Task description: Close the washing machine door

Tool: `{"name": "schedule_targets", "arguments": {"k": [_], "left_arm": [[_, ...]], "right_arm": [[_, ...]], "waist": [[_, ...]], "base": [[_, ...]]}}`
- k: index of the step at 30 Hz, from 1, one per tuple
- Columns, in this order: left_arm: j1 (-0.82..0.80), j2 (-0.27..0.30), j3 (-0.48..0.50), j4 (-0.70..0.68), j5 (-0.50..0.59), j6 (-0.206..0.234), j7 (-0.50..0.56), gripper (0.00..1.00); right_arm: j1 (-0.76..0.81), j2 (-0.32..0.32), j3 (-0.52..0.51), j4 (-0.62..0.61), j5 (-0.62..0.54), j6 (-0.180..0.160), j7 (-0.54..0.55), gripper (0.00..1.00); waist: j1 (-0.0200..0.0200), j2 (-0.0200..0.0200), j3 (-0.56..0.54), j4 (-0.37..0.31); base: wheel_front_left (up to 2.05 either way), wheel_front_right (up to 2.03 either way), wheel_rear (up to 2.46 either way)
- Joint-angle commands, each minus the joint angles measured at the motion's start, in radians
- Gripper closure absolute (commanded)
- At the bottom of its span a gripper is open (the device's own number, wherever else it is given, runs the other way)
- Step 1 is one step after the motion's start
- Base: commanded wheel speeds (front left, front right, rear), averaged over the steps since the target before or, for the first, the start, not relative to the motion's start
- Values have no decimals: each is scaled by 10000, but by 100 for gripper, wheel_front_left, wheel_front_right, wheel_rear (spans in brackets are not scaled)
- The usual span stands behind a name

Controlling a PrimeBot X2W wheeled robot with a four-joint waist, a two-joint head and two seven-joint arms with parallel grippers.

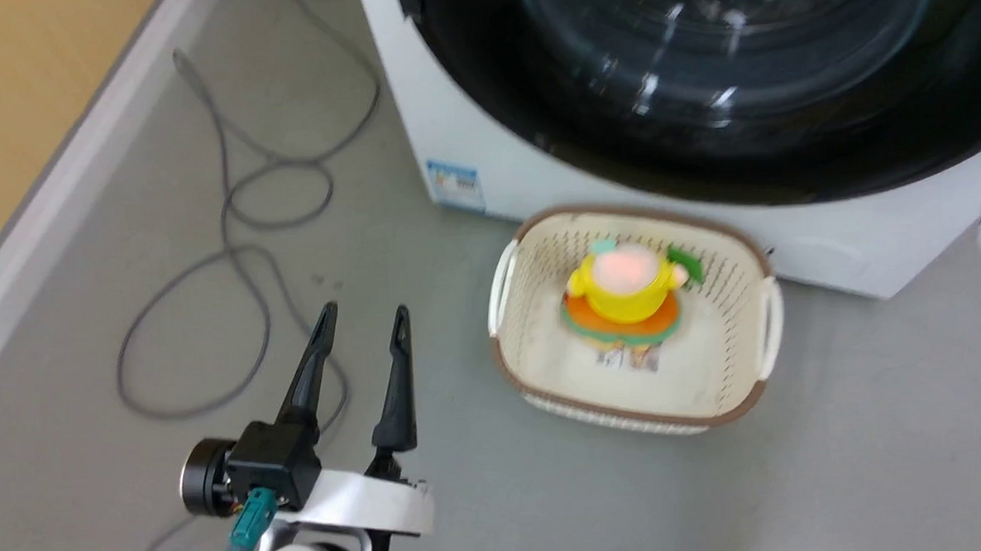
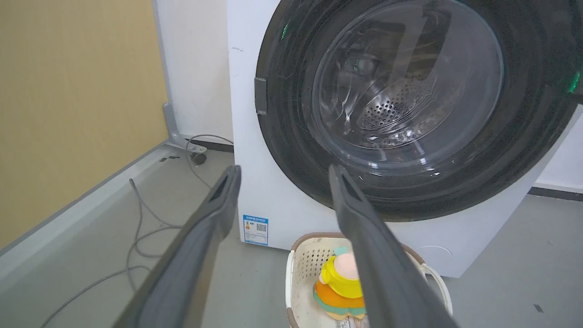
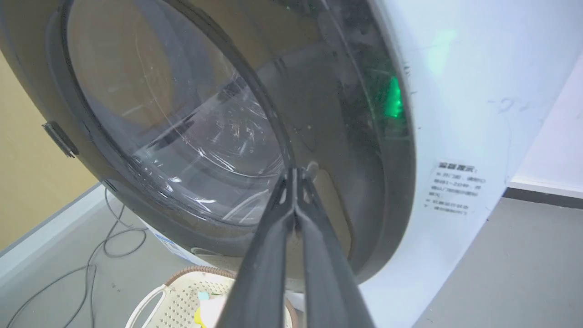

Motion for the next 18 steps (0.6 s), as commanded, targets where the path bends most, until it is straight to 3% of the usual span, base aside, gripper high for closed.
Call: {"name": "schedule_targets", "arguments": {"k": [1, 7, 13, 18], "left_arm": [[164, 40, 90, 102, 76, -52, -43, 0], [620, 104, 418, 343, 47, -58, -43, 0], [1011, 173, 655, 497, 10, -75, -43, 0], [1421, 222, 897, 515, -63, -66, -43, 0]], "right_arm": [[512, 50, 212, -235, 20, -7, -235, 100], [2339, 230, 615, -1436, -308, -7, -950, 100], [4467, 930, -674, -2746, -534, -7, -1253, 100], [6290, 2174, -2025, -4125, -1074, -7, -1297, 100]], "waist": [[-1, 0, -636, -356], [-1, 0, -1569, -850], [-1, 0, -2201, -1202], [-1, 0, -2538, -1516]], "base": [[0, 0, 0], [0, 0, 0], [0, 0, 0], [0, 0, 0]]}}
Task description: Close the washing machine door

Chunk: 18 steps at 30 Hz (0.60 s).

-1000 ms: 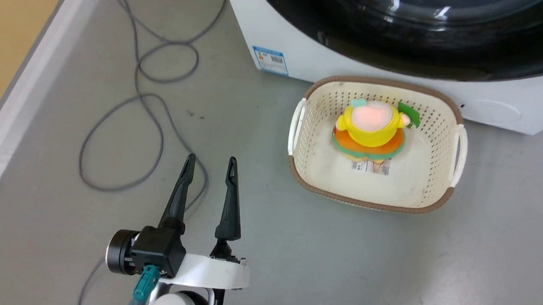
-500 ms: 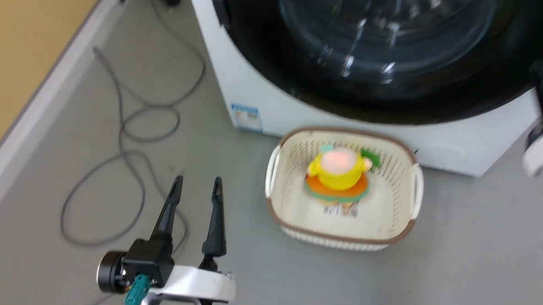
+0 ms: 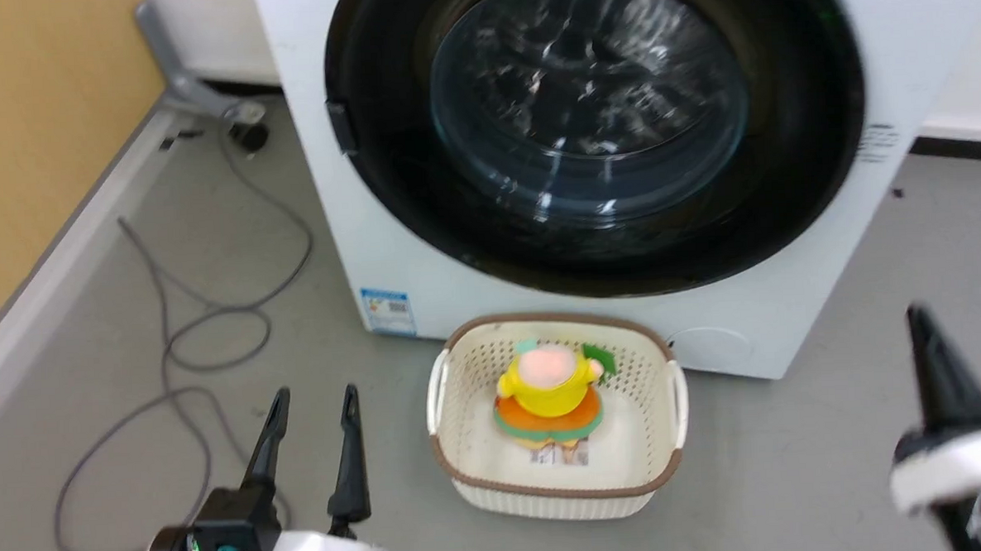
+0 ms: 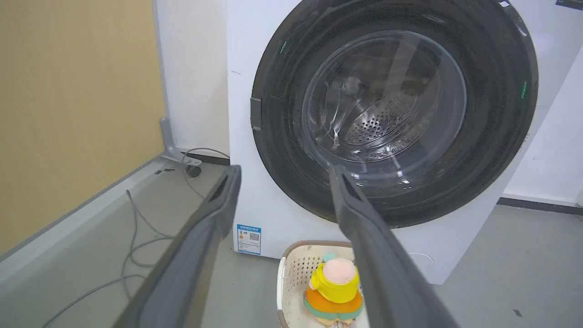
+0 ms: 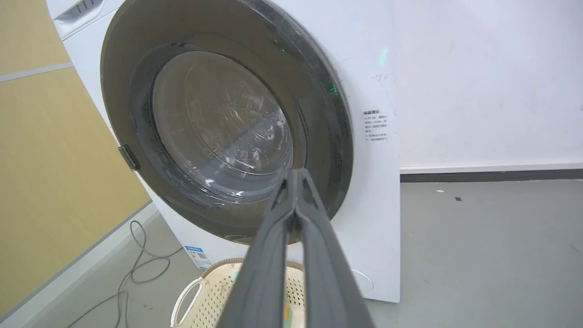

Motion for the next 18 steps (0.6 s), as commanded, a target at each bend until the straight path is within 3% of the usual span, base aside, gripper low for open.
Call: {"name": "schedule_targets", "arguments": {"k": [1, 13, 14, 15, 18], "left_arm": [[250, 26, 68, 17, -27, 14, -43, 0], [800, -14, -122, 64, 62, -123, -44, 0], [821, -18, -143, 60, 69, -130, -44, 0], [843, -22, -158, 55, 76, -134, -44, 0], [902, -30, -181, 33, 89, -146, -44, 0]], "right_arm": [[587, 390, -262, -413, -356, -6, 18, 100], [2884, 2228, -1426, -2355, -2906, -6, 443, 100], [2991, 2321, -1484, -2452, -3042, -6, 463, 67], [3080, 2399, -1544, -2543, -3178, -6, 474, 0], [3282, 2578, -1660, -2738, -3415, -6, 523, 0]], "waist": [[1, -1, -223, -226], [1, -1, -551, -437], [1, -1, -568, -445], [1, -1, -583, -452], [1, -1, -611, -462]], "base": [[0, 0, 0], [0, 0, 0], [0, 0, 0], [0, 0, 0], [0, 0, 0]]}}
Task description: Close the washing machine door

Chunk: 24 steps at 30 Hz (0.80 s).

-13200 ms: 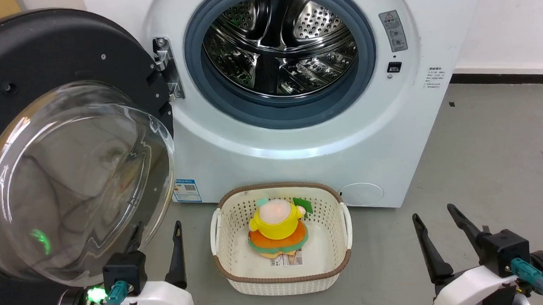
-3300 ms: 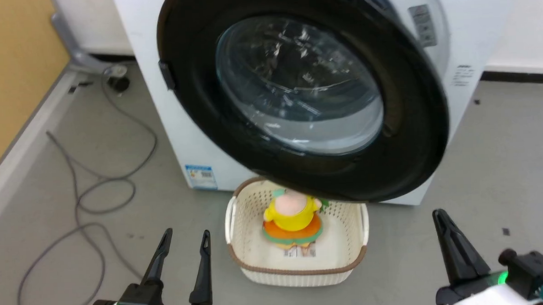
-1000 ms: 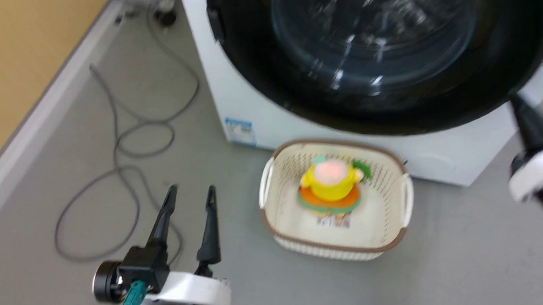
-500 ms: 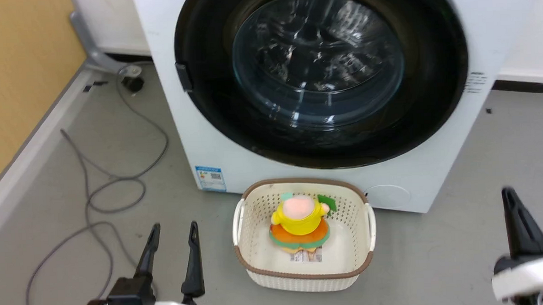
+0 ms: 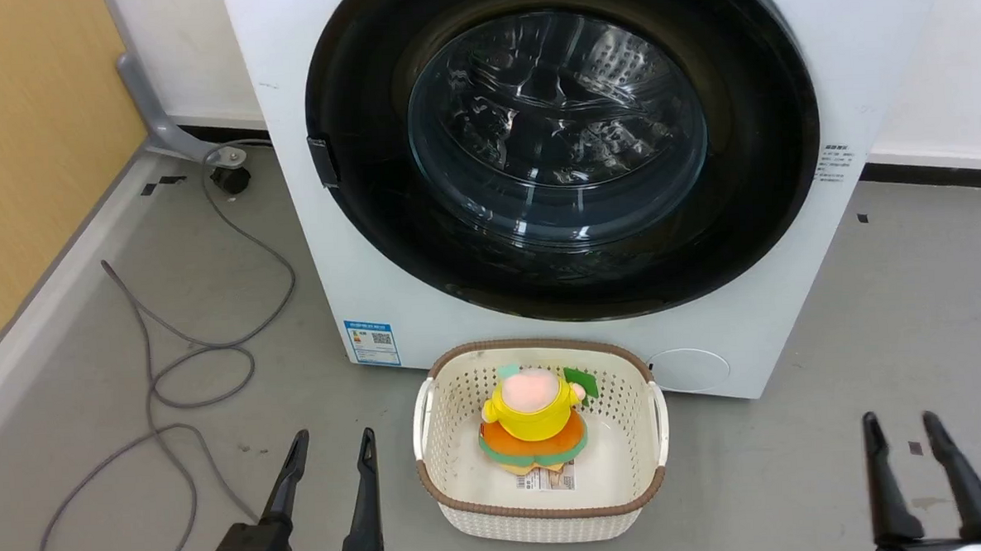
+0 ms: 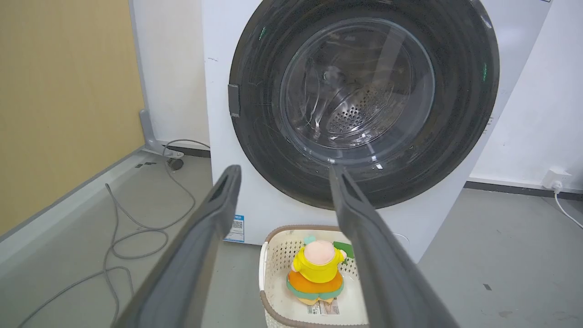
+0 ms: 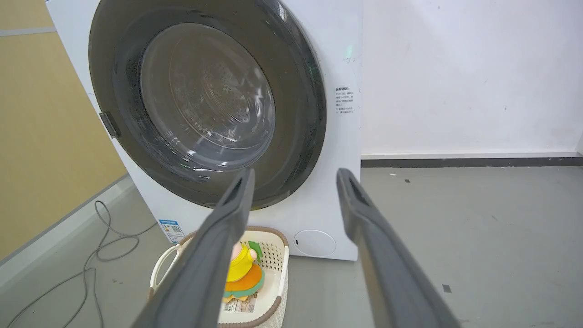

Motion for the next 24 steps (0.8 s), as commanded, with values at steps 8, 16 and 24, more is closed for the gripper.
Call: {"name": "schedule_targets", "arguments": {"k": [8, 16, 24], "left_arm": [[171, -17, -66, -58, 124, -84, -44, 0], [190, -2, -79, -90, 227, 5, -44, 0], [58, -7, -24, -96, 202, -51, 80, 100]], "right_arm": [[355, 274, -189, -323, -174, -6, 127, 0], [425, 325, -135, -220, -155, -6, 163, 0], [210, 261, -101, -213, -156, 2, 231, 100]], "waist": [[1, -1, -10, 43], [1, -1, 46, 43], [1, -1, 58, 22]], "base": [[0, 0, 0], [0, 0, 0], [0, 0, 0]]}}
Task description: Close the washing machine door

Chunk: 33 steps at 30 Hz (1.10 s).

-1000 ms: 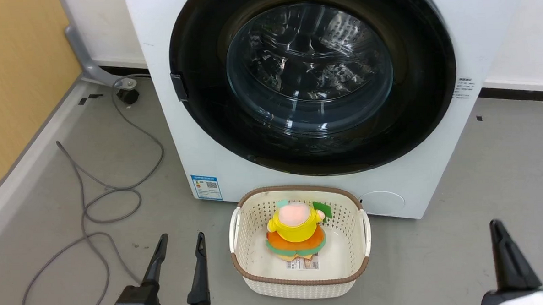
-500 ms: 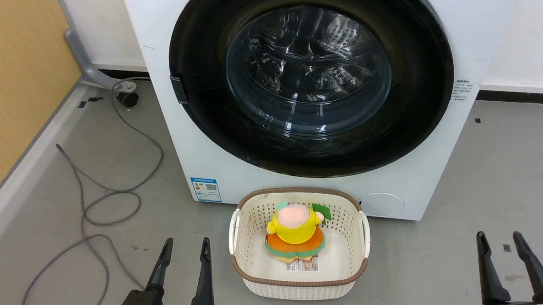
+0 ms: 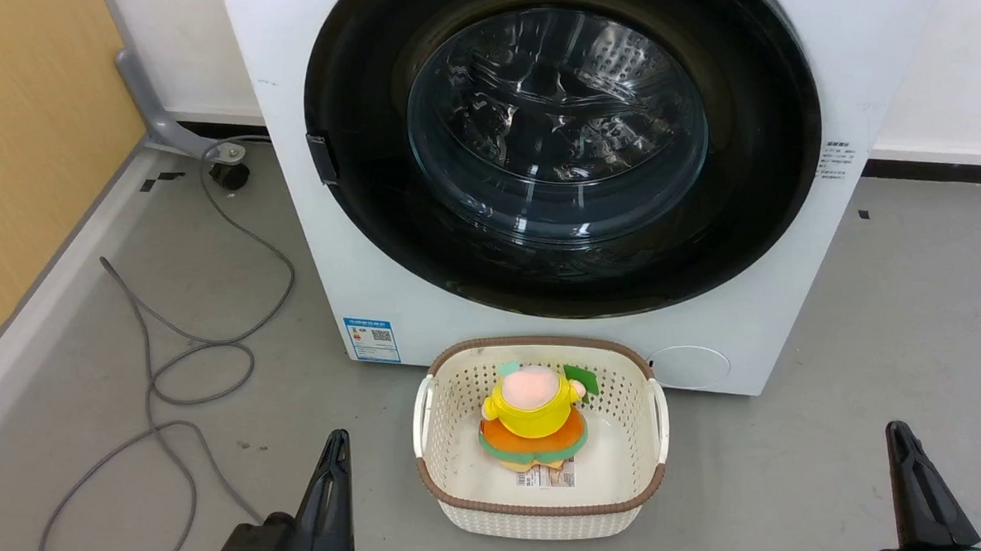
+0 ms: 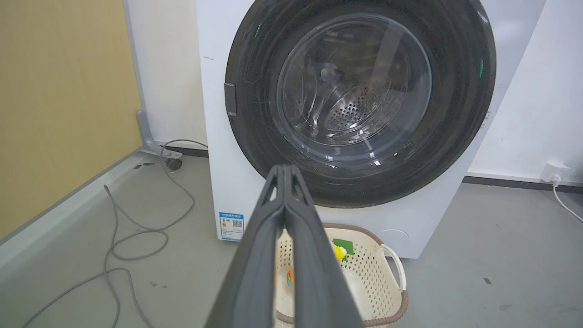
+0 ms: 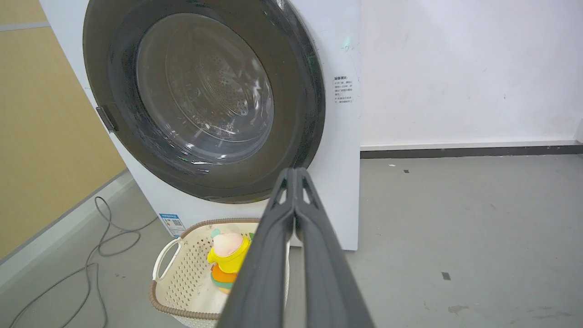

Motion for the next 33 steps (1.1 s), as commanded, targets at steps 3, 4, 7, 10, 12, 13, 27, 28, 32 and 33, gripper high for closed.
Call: {"name": "schedule_targets", "arguments": {"k": [3, 4, 7, 10, 12, 13, 27, 28, 32, 33], "left_arm": [[-42, -10, 67, -18, 78, -17, 113, 100], [-49, -12, 80, -22, 91, -20, 133, 100], [-71, -17, 118, -32, 130, -28, 194, 100], [-92, -22, 157, -41, 168, -37, 256, 100], [-99, -23, 170, -45, 181, -39, 276, 100], [-106, -25, 183, -48, 194, -42, 297, 100], [-203, -49, 363, -94, 374, -81, 582, 100], [-210, -50, 376, -98, 387, -84, 603, 100], [-238, -57, 428, -111, 439, -95, 685, 100], [-245, -59, 441, -114, 452, -98, 705, 100]], "right_arm": [[-77, 5, 57, 7, -101, 0, 82, 100], [-90, 6, 68, 8, -118, 0, 97, 100], [-129, 8, 100, 11, -168, -1, 139, 100], [-168, 11, 132, 14, -218, -1, 182, 100], [-181, 12, 143, 15, -234, -1, 196, 100], [-194, 12, 153, 16, -251, -1, 210, 100], [-376, 24, 303, 31, -483, -2, 409, 100], [-389, 25, 314, 32, -500, -2, 423, 100], [-441, 28, 356, 37, -567, -2, 480, 100], [-454, 29, 367, 38, -583, -2, 495, 100]], "waist": [[0, 0, 5, -26], [0, 0, 6, -31], [0, 0, 11, -49], [0, 0, 15, -66], [0, 0, 16, -72], [0, 0, 17, -78], [0, 0, 37, -159], [0, 0, 38, -164], [0, 0, 44, -188], [0, 0, 45, -193]], "base": [[0, 0, 0], [0, 0, 0], [0, 0, 0], [0, 0, 0], [0, 0, 0], [0, 0, 0], [0, 0, 0], [0, 0, 0], [0, 0, 0], [0, 0, 0]]}}
